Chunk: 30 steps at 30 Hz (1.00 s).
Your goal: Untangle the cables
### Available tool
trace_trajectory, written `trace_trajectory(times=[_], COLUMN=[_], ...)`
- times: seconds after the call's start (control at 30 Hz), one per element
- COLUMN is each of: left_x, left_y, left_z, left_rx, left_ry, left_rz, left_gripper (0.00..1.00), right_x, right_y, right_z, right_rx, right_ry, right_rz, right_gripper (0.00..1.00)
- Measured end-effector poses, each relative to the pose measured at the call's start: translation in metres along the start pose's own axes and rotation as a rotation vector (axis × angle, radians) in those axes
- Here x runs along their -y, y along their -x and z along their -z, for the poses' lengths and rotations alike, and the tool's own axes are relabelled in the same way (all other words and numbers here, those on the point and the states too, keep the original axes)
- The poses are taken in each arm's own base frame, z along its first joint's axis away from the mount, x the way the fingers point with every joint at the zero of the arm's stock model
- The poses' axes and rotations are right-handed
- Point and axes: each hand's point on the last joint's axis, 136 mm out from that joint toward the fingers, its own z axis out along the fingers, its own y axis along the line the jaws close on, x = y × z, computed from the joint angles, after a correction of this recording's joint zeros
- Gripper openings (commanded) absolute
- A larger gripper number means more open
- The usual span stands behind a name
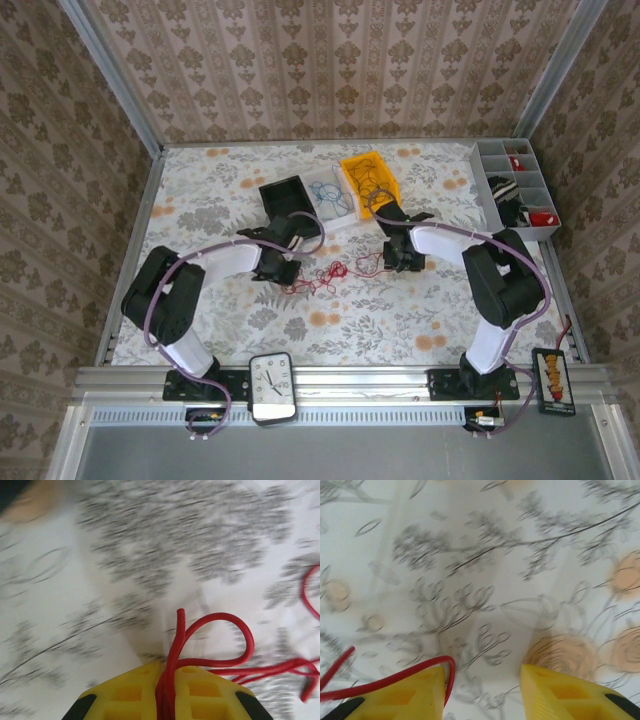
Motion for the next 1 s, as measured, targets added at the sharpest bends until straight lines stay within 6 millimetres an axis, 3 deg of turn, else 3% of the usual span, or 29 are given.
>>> trace_trajectory(times=[0.13, 0.23, 0.4, 0.67, 0.8, 1.0], left_x=[-0.037, -0.046, -0.028, 0.016, 0.033, 0.059], left_y=[-0.010, -0.015, -0.011, 0.022, 0.031, 0.045], left_z=[0.006, 0.008, 0.009, 0.009, 0.011, 0.022], left_rx=[-0.012, -0.017, -0.002, 0.069, 0.097, 0.157], left_ry=[0.102, 0.133, 0.123, 0.053, -0.012, -0.170], left_rz=[0.116, 0.145, 0.087, 0.002, -0.012, -0.021], left_gripper=[0.00, 0.00, 0.00, 0.00, 0.00, 0.00], right_x=[0.011, 0.014, 0.018, 0.005, -0.022, -0.099], right_y=[0.006, 0.008, 0.011, 0.039, 0.038, 0.001], right_z=[-0.002, -0.003, 0.007, 0.066, 0.079, 0.089], right_rx=[-0.001, 0.006, 0.058, 0.261, 0.295, 0.235], right_ry=[-0.012, -0.010, 0.018, 0.149, 0.231, 0.439], right_rz=[-0.044, -0.055, -0.067, -0.074, 0.033, 0.308], right_gripper=[0.45, 0.46, 0.46, 0.46, 0.49, 0.52])
